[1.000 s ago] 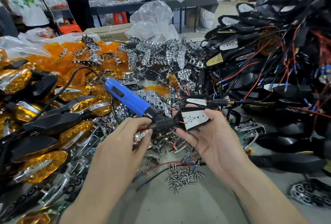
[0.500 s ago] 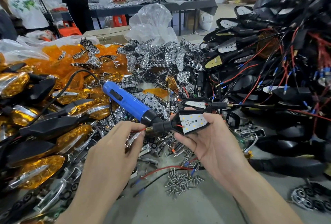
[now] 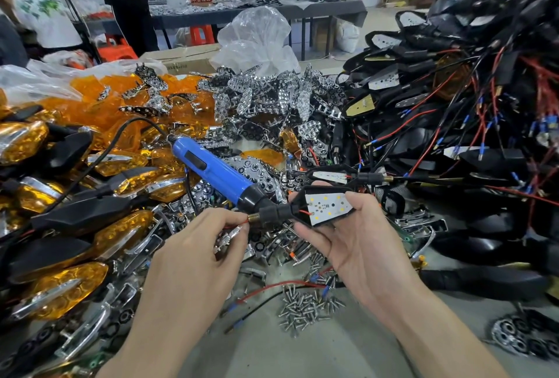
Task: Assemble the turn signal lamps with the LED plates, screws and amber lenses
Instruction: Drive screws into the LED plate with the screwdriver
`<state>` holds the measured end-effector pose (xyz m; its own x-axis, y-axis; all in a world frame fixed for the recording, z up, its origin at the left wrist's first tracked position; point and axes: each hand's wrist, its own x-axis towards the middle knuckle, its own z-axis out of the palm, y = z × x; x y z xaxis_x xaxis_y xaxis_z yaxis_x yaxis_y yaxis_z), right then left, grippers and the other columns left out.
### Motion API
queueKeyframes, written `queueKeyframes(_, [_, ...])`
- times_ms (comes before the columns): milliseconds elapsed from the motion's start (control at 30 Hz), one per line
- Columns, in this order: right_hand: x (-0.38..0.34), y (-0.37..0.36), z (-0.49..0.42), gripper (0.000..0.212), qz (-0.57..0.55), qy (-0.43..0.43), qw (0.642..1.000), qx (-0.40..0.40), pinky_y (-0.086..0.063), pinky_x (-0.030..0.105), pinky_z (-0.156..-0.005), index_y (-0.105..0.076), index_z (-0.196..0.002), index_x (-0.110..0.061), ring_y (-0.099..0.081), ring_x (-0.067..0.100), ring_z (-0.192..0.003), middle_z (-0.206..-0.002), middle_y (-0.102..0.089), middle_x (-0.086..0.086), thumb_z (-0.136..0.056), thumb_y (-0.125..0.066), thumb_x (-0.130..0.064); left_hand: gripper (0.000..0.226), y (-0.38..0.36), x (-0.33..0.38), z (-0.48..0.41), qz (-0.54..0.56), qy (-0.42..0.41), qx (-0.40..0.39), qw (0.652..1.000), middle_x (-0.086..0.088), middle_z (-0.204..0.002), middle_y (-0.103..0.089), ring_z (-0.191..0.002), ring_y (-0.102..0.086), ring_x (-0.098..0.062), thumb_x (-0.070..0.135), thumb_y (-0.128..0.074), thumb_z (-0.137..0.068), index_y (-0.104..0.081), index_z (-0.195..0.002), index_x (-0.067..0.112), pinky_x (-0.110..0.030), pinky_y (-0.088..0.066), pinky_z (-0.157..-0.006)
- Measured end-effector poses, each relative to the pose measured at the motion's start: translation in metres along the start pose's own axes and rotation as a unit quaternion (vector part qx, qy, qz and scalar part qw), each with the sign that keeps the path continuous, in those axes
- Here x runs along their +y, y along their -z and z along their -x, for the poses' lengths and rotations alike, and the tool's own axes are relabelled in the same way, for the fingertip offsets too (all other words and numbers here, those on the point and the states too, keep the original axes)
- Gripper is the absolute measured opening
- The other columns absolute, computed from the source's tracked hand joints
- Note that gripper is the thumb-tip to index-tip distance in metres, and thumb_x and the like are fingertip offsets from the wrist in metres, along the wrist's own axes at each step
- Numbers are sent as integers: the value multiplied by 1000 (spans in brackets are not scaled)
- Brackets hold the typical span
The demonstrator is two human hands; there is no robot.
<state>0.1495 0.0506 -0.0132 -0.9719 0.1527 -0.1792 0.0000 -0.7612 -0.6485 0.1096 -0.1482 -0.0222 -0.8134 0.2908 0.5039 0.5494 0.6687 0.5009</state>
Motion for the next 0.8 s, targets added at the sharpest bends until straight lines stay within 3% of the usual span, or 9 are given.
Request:
queueKeyframes(100, [-1, 0, 0, 39, 8, 0, 1000, 0, -64, 34, -74, -61, -128, -3, -75, 29, -103, -119, -73, 21, -108, -32, -22, 5, 0, 1, 0, -5, 1, -5, 1000, 33, -84, -60, -75, -59, -3, 39, -60, -89, -60, -93, 41, -21, -41, -50])
queueKeyframes(233, [0, -2, 1, 41, 15, -3, 1000, -1, -64, 34, -77, -60, -130, -3, -71, 32, -111, -123, -71, 23, -107, -31, -22, 5, -1, 0, 0, -3, 9, -7, 1000, 33, -92, -60, -63, -57, -4, 37, -61, -89, -62, -93, 39, -19, -33, -49])
queueKeyframes(333, [2, -2, 1, 42, 10, -6, 1000, -2, -63, 33, -77, -59, -131, -2, -73, 29, -107, -123, -71, 22, -108, -31, -22, 5, -3, -1, 1, -5, 9, 1, 1000, 28, -75, -60, -61, -56, -2, 34, -62, -88, -63, -92, 37, -20, -34, -48])
queueKeyframes(600, [5, -3, 1, 38, -7, -14, 1000, 19, -64, 37, -80, -57, -131, 2, -75, 28, -97, -121, -72, 23, -108, -34, -17, 3, -4, 1, 2, -24, 18, 9, 1000, 24, -69, -57, -62, -56, -5, 33, -62, -88, -63, -90, 33, -22, -34, -44])
queueKeyframes(733, [5, -4, 1, 36, -17, -12, 999, 29, -65, 39, -79, -57, -130, 3, -75, 30, -98, -117, -73, 23, -108, -35, -17, 6, -5, 5, 2, -20, 24, 10, 999, 24, -76, -60, -58, -57, -9, 30, -65, -88, -63, -92, 34, -30, -46, -46])
queueKeyframes(800, [4, -4, 1, 35, -23, -13, 999, 34, -65, 39, -78, -57, -130, 4, -75, 30, -98, -117, -73, 24, -108, -37, -16, 12, -8, 6, 1, -16, 22, 5, 1000, 24, -88, -59, -65, -59, -2, 29, -62, -90, -59, -98, 37, -28, -50, -51])
